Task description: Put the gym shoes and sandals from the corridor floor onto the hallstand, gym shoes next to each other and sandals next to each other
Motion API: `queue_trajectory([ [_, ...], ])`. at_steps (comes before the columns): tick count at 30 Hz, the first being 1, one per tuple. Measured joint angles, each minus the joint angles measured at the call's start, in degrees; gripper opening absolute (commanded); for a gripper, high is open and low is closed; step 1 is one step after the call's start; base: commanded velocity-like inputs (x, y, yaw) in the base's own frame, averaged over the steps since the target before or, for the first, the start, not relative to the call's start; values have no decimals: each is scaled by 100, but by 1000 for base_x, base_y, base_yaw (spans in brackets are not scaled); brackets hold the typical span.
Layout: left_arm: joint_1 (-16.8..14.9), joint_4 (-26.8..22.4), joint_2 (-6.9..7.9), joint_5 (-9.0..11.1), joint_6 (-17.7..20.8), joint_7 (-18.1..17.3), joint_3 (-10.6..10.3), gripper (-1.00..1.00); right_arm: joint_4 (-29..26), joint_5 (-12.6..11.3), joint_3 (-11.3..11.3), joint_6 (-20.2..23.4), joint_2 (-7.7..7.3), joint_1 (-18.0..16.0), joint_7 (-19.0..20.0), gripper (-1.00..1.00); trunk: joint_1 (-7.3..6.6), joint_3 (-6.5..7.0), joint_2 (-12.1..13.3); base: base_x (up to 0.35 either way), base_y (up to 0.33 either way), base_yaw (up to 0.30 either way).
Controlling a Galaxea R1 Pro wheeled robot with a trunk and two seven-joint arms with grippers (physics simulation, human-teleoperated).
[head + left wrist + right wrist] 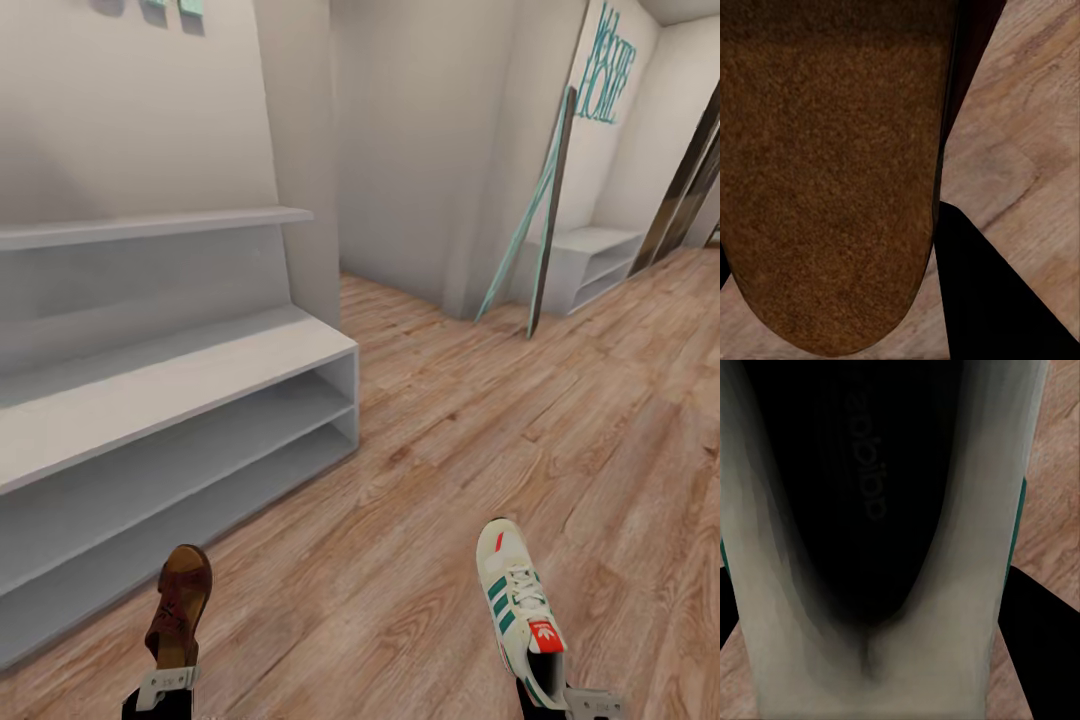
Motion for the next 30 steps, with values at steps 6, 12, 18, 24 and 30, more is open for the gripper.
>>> queue_trajectory([
  [6, 0, 3, -6, 0, 0, 0, -1, -100, 11, 0, 0, 0, 0, 0, 0, -100, 0, 0, 0, 4, -5, 278],
  [12, 0, 2, -7, -7, 6, 2, -4, -100, 10, 1, 0, 0, 0, 0, 0, -100, 0, 0, 0, 0, 0, 278],
  [18, -1, 3, -7, -10, 8, 8, -1, -100, 4, 1, 0, 0, 0, 0, 0, -100, 0, 0, 0, 0, 0, 278],
  [24, -1, 10, -7, -11, 9, 8, 1, -100, 7, 2, 0, 0, 0, 0, 0, -100, 0, 0, 0, 0, 0, 278],
  [30, 0, 11, -11, -7, 3, 148, 206, -100, 7, 1, -7, 0, 0, 0, 0, -100, 0, 0, 0, 0, 0, 278],
])
